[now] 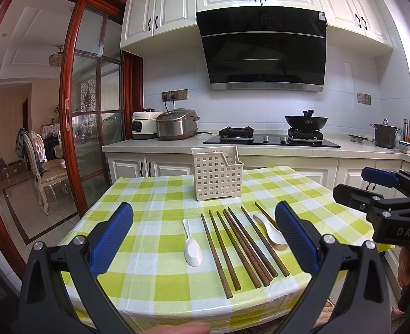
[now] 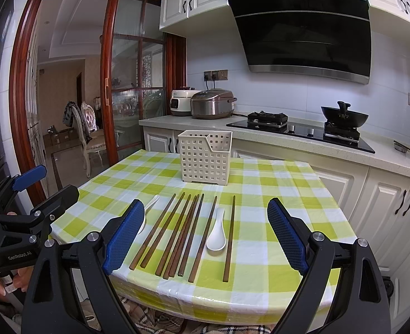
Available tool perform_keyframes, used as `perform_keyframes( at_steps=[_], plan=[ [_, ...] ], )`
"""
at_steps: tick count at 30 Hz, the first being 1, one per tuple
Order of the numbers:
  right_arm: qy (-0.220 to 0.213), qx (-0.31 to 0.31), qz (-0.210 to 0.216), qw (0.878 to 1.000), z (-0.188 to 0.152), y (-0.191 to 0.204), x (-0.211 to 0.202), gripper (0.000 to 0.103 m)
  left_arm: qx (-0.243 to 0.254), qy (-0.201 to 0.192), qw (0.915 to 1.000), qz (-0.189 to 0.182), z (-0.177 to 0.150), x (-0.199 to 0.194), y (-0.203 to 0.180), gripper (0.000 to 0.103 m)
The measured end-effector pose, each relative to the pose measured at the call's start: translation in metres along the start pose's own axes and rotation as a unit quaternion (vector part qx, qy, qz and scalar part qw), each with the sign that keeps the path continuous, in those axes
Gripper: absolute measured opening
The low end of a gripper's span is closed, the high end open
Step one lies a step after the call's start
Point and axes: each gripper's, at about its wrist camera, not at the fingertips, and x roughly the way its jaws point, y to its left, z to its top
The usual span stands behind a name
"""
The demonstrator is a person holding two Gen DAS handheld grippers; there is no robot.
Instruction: Organize utensils
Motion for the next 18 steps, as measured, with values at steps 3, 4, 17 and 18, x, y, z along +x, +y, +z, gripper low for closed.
perform_keyframes(
  at_steps=[3,4,17,18],
  plan=[
    [-0.001,0.0,-0.001,1.0,0.0,0.0001,0.0003,0.085,0.0,0.0,1.0,0.0,0.0,0.0001,-0.0001,0.099],
    [0.0,0.0,-0.001,1.0,0.0008,-0.0004,-0.0001,0.085,0.0,0.0,1.0,0.0,-0.0004,0.0003,-0.0002,0.099],
    [0.0,0.001,0.0,1.0,0.001,-0.0005,0.0001,0.085,0.0,0.0,1.0,0.0,-0.0003,0.0004,-0.0006,0.099],
    [0.0,0.002,0.0,1.0,0.0001,-0.0003,0.0006,0.085,0.0,0.0,1.0,0.0,0.0001,0.0002,-0.0005,0.099]
  ],
)
